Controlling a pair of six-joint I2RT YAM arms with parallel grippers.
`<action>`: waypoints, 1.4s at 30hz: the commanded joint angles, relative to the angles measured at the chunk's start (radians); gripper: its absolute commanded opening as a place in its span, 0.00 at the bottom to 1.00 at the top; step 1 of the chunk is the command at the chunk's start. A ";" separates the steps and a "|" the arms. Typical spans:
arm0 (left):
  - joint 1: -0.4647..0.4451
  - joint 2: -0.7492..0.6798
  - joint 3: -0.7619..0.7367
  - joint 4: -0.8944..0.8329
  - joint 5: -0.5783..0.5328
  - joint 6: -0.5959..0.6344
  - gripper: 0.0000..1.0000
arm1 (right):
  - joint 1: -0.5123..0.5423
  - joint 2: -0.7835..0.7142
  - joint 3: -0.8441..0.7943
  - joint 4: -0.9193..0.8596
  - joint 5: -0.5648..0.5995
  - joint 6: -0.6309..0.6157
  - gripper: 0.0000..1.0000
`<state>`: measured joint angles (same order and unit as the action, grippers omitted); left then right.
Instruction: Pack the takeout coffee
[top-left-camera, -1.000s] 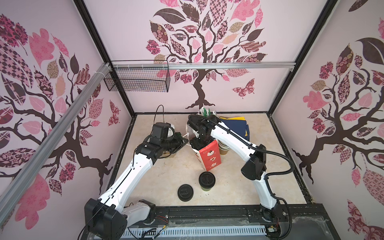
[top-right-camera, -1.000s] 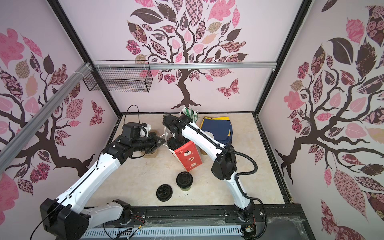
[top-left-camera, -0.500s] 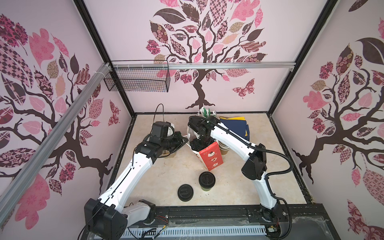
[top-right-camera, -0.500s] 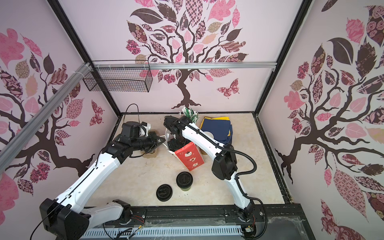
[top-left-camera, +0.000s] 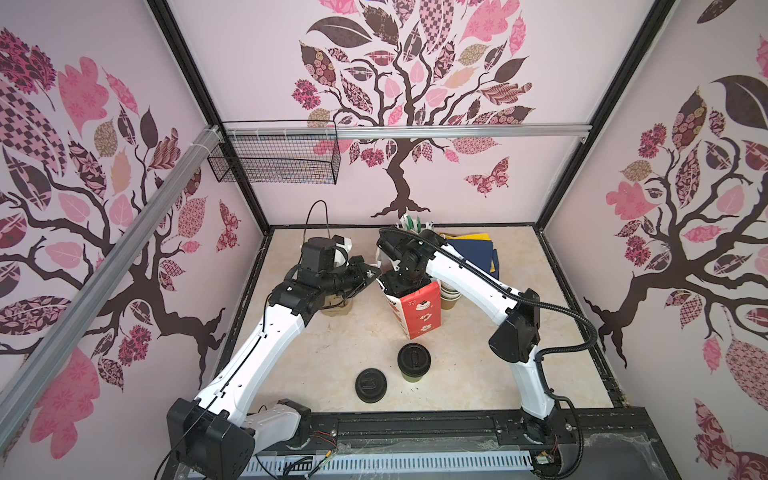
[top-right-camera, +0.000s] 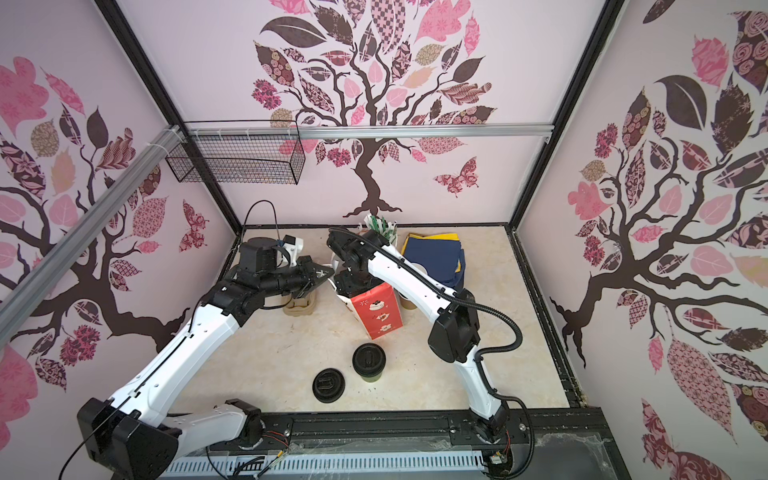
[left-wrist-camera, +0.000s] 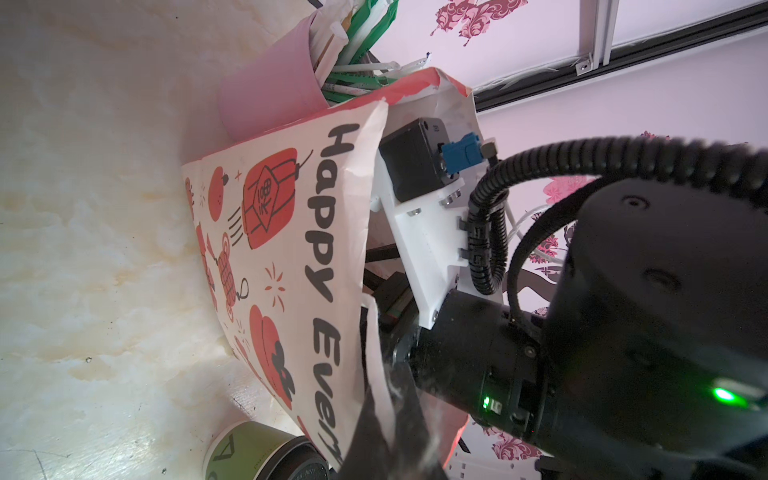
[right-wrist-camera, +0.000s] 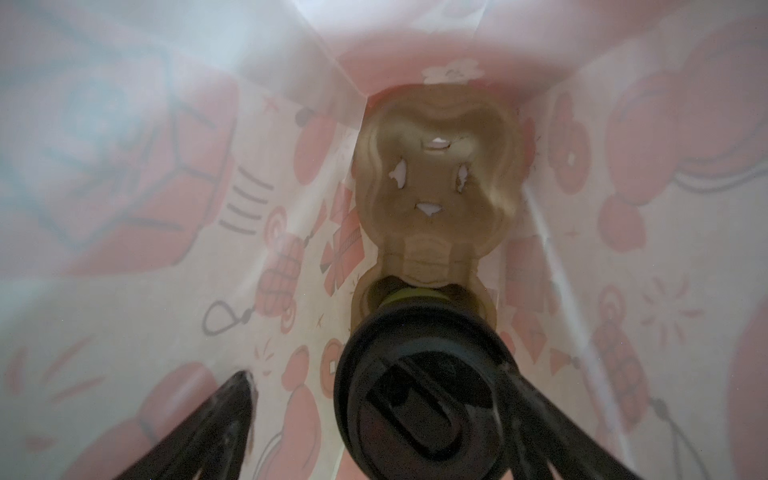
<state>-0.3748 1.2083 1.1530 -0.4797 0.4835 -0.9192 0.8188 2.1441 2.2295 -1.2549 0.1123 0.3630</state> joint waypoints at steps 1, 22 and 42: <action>-0.006 0.004 0.047 0.021 0.009 0.000 0.00 | 0.013 -0.058 -0.008 0.018 0.071 0.007 0.91; -0.006 -0.015 0.051 0.009 -0.034 0.000 0.00 | 0.068 -0.089 -0.050 0.082 0.139 -0.005 0.73; 0.002 -0.025 0.025 -0.059 -0.077 0.014 0.00 | 0.082 -0.219 -0.076 0.176 0.145 0.026 0.83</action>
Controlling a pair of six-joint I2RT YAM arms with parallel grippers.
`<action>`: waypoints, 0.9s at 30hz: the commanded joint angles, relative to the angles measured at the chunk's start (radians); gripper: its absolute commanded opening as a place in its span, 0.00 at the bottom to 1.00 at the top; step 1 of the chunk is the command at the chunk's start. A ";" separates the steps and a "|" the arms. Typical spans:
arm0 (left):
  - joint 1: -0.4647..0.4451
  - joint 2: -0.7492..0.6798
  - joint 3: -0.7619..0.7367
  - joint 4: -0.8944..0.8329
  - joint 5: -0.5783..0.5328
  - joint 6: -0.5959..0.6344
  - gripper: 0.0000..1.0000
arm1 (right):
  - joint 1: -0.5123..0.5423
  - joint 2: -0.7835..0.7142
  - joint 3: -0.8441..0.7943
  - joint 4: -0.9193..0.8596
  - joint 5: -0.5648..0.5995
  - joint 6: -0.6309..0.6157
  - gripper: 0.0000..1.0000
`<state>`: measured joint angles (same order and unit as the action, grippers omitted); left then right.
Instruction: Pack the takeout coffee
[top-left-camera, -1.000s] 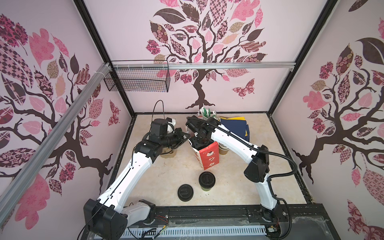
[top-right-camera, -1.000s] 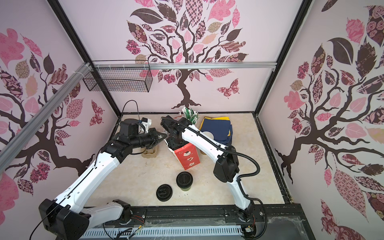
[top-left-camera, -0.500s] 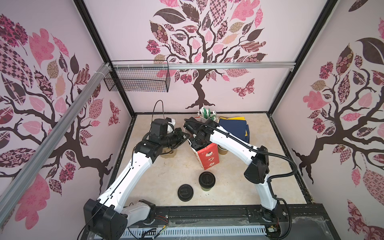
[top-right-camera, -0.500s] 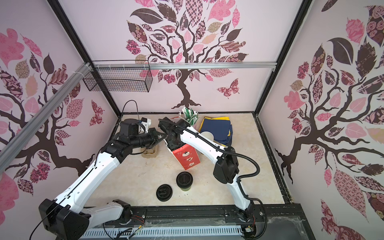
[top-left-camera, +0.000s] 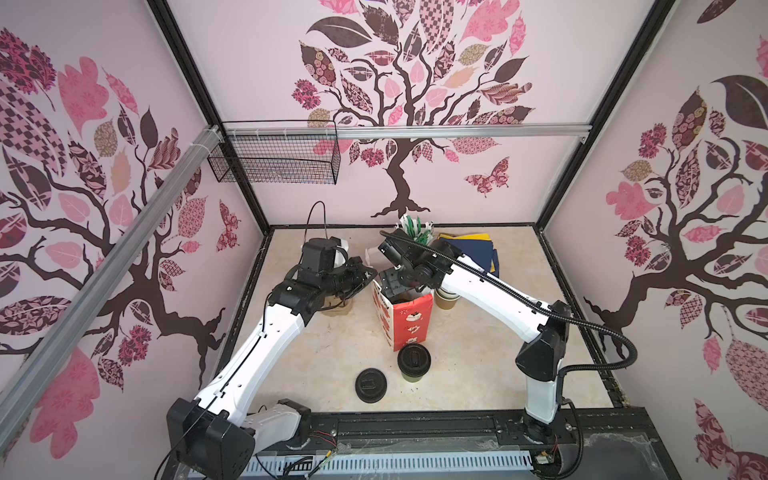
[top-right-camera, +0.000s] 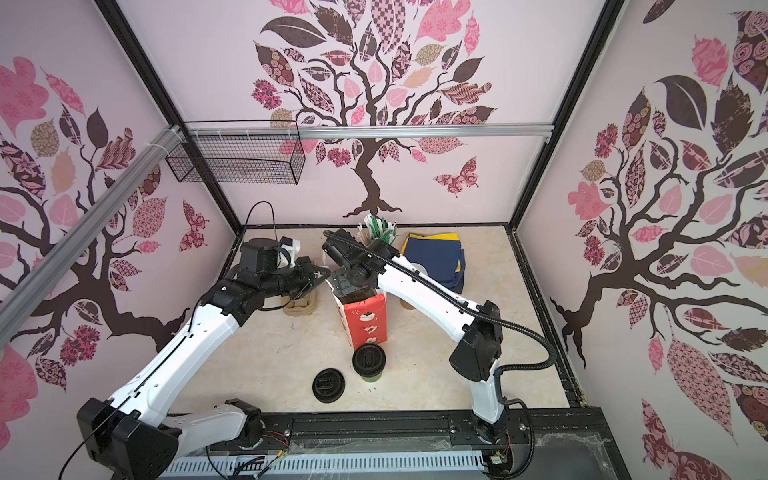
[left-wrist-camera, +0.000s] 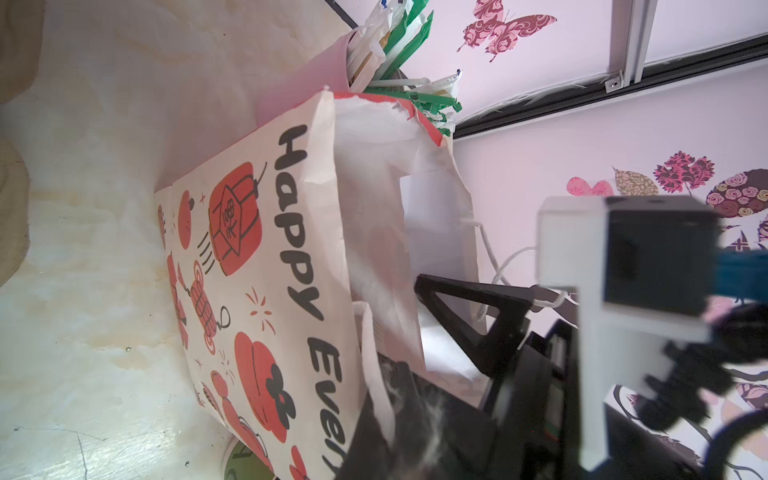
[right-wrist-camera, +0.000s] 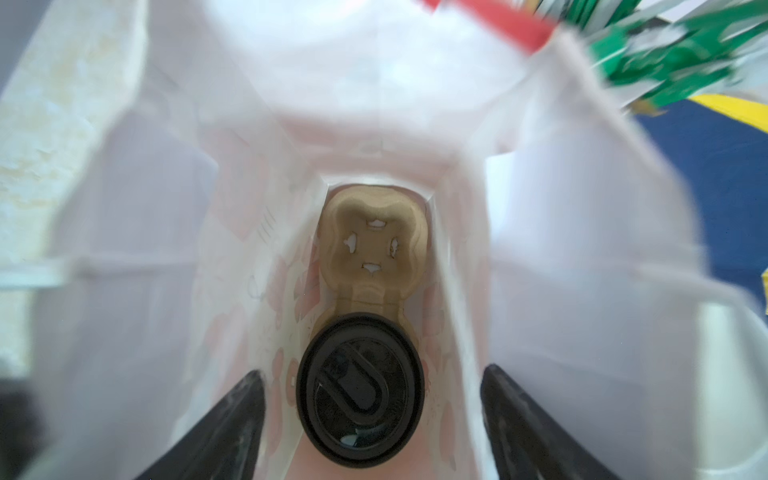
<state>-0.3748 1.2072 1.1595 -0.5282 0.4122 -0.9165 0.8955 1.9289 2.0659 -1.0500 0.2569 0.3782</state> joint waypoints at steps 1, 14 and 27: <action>0.002 -0.027 0.014 -0.010 -0.007 0.011 0.00 | 0.006 -0.010 0.102 -0.030 -0.012 0.010 0.83; 0.007 -0.062 0.005 -0.028 -0.031 0.024 0.39 | 0.006 -0.376 -0.077 0.137 -0.198 -0.035 0.82; 0.073 -0.141 0.095 -0.251 -0.158 0.155 0.77 | -0.152 -0.368 -0.327 0.055 -0.315 0.147 0.78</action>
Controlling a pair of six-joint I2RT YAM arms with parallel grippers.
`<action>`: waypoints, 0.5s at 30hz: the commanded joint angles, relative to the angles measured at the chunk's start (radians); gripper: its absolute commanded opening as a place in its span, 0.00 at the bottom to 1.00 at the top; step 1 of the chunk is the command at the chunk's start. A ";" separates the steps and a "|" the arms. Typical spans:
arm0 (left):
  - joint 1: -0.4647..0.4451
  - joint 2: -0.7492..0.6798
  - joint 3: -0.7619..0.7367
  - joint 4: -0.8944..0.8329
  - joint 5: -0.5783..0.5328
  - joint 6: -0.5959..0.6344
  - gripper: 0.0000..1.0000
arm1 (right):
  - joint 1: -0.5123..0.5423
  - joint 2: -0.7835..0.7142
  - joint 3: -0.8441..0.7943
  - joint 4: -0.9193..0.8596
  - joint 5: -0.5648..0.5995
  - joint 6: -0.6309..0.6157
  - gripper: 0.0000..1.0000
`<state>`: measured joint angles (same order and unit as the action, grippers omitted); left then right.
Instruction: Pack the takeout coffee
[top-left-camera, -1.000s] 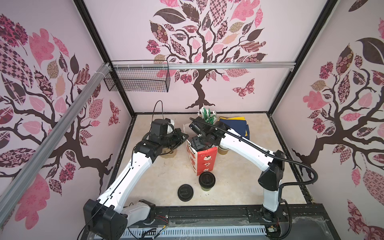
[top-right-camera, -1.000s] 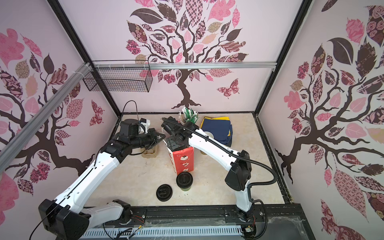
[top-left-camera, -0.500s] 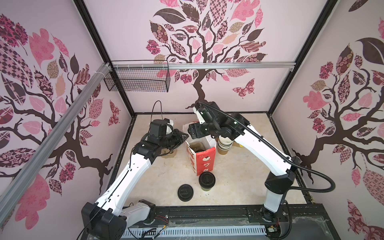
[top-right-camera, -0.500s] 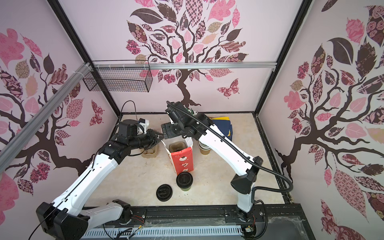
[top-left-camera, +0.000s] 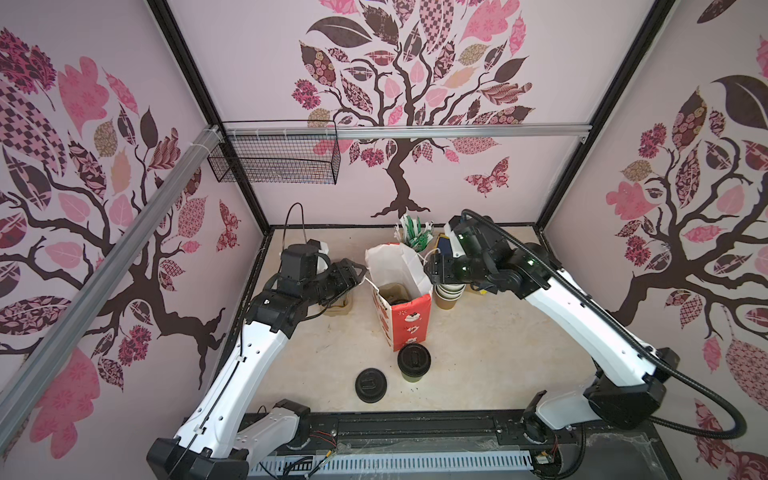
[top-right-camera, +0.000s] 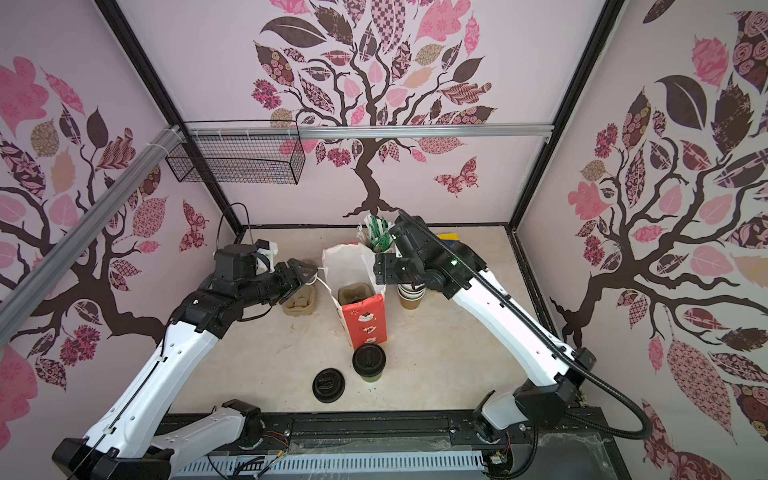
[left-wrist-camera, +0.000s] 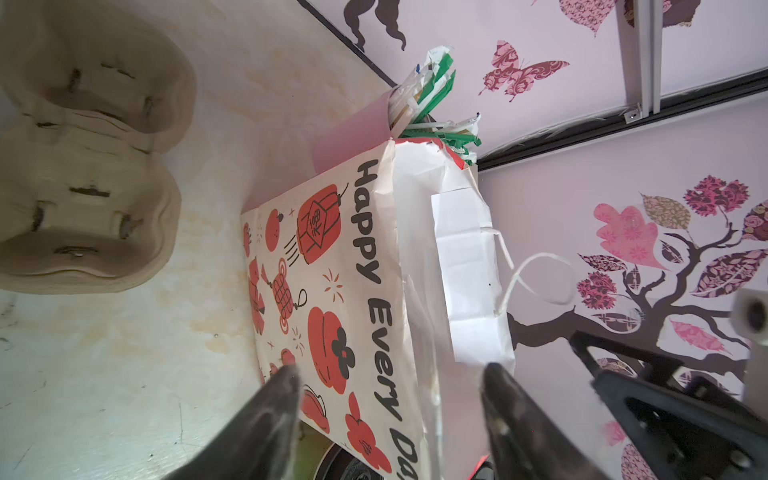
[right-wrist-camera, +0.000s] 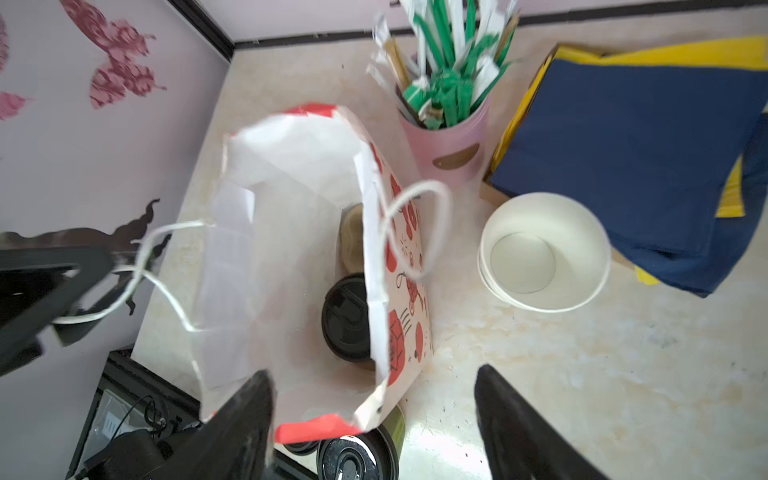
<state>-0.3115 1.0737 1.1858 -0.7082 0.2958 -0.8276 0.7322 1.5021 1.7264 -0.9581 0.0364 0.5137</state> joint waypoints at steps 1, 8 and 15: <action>0.013 -0.004 0.080 -0.087 -0.050 0.078 0.78 | 0.010 0.069 0.011 -0.040 -0.066 0.009 0.78; 0.053 0.105 0.265 -0.199 -0.102 0.285 0.79 | 0.010 0.141 -0.004 0.009 0.072 -0.083 0.68; 0.056 0.285 0.458 -0.207 -0.100 0.504 0.79 | 0.009 0.179 -0.006 0.071 0.075 -0.150 0.37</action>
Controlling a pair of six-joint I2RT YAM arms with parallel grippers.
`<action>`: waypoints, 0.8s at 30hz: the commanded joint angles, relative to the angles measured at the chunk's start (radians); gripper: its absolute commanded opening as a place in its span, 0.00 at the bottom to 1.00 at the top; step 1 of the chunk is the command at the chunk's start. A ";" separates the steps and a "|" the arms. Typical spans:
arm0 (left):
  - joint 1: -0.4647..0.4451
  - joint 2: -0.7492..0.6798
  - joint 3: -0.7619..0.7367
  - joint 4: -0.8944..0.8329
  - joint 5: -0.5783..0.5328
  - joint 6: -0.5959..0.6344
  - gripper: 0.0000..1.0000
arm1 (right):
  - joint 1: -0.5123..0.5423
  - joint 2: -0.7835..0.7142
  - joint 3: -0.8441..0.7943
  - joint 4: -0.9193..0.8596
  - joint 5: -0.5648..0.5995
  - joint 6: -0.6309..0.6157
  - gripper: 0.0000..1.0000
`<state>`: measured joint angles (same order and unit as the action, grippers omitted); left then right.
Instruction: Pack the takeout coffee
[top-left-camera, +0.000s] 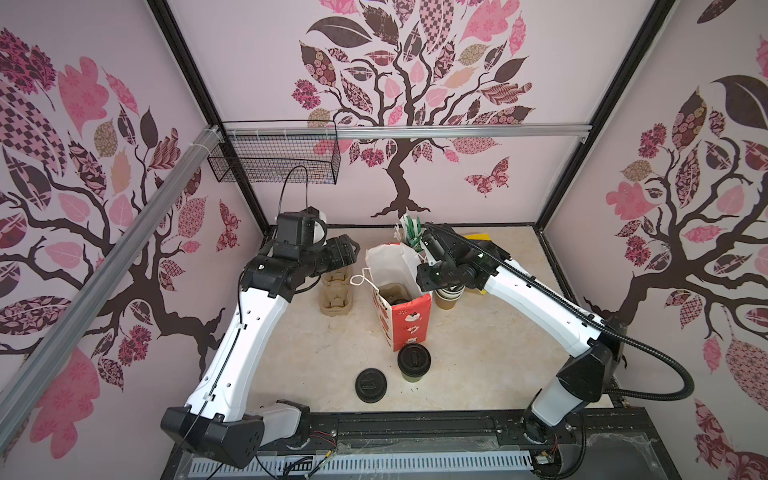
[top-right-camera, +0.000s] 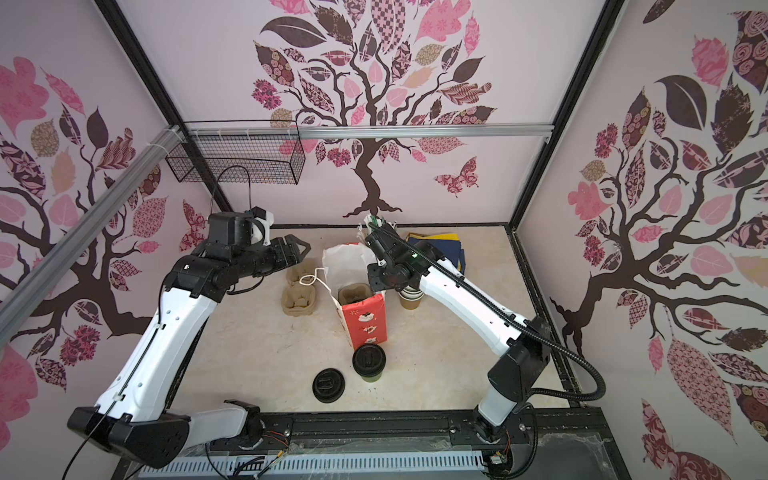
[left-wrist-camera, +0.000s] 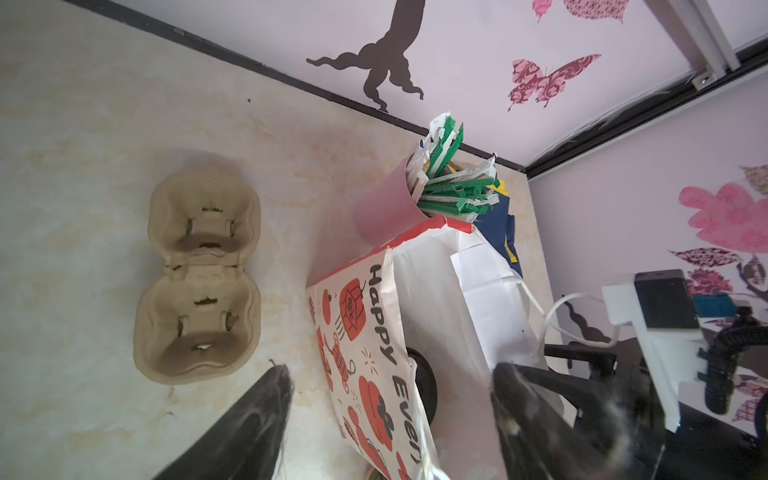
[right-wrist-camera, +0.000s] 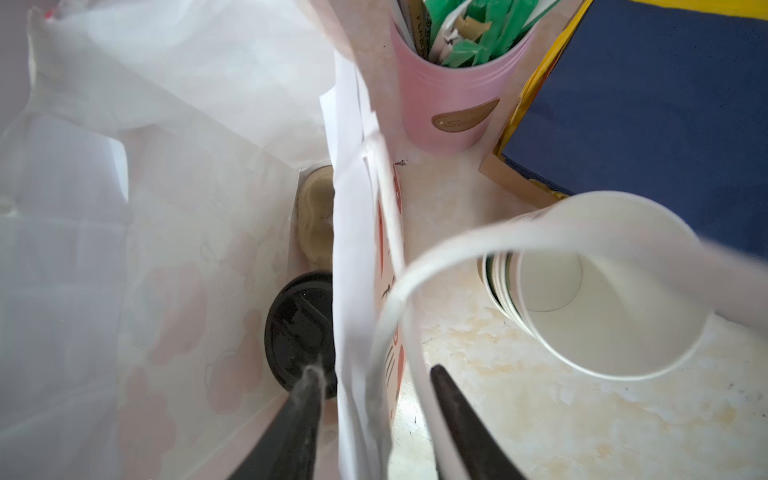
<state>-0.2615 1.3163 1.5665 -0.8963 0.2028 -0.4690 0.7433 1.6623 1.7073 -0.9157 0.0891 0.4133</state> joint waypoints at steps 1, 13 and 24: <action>0.006 0.063 0.097 -0.018 -0.004 0.173 0.79 | -0.002 0.023 0.016 0.035 0.029 -0.059 0.32; 0.008 0.273 0.245 -0.025 0.097 0.516 0.79 | -0.006 0.107 0.115 0.047 0.051 -0.232 0.05; 0.001 0.464 0.414 -0.198 0.076 0.757 0.80 | -0.017 0.192 0.223 -0.006 0.006 -0.312 0.05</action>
<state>-0.2569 1.7687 1.9285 -1.0397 0.2790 0.1947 0.7334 1.8236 1.8870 -0.8845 0.1043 0.1280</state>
